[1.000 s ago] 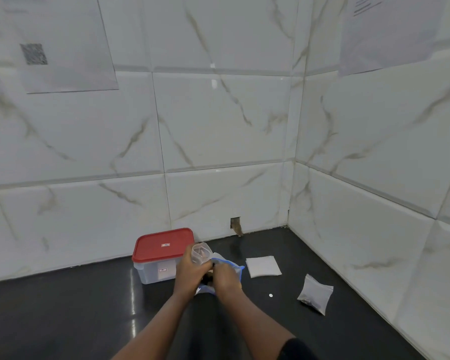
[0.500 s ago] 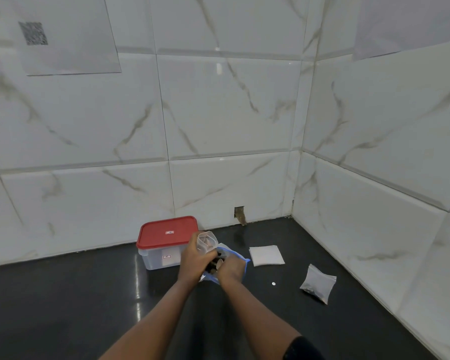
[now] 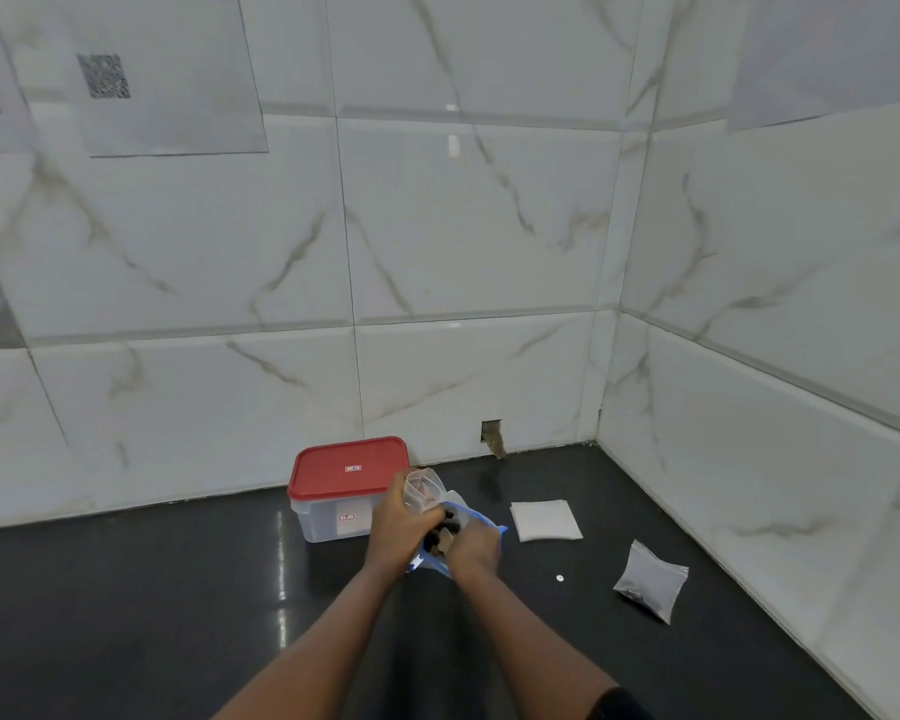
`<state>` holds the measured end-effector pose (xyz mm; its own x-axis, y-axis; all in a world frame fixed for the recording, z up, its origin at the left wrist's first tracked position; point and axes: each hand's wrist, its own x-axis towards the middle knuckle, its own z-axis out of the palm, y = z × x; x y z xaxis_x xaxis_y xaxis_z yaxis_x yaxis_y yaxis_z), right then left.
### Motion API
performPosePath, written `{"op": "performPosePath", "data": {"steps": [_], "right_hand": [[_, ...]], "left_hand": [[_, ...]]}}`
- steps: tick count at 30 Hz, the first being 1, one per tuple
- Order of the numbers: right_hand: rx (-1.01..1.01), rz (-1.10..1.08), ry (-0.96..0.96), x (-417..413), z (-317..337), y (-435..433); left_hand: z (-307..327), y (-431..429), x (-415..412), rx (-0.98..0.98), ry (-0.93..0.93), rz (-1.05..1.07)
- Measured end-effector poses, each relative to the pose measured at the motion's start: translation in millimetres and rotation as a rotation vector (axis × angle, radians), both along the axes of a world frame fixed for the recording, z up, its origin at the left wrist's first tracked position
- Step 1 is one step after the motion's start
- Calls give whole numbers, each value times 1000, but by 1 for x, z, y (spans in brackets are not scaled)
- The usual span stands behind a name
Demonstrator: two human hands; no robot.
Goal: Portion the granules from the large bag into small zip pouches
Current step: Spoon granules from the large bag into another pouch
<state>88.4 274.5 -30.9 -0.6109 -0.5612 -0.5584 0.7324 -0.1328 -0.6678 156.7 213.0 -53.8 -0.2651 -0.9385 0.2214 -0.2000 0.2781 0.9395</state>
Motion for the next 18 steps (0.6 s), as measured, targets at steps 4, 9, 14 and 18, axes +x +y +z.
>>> {"op": "performPosePath", "data": {"steps": [4, 9, 14, 18], "right_hand": [[127, 96, 24, 6, 7, 2], [190, 192, -17, 1, 15, 1], [189, 216, -48, 3, 7, -7], [179, 241, -43, 0, 2, -8]], "left_hand": [[0, 0, 0, 3, -14, 3], [-2, -2, 1, -6, -37, -1], [-7, -6, 1, -4, -61, 11], [-9, -3, -3, -8, -58, -8]]}}
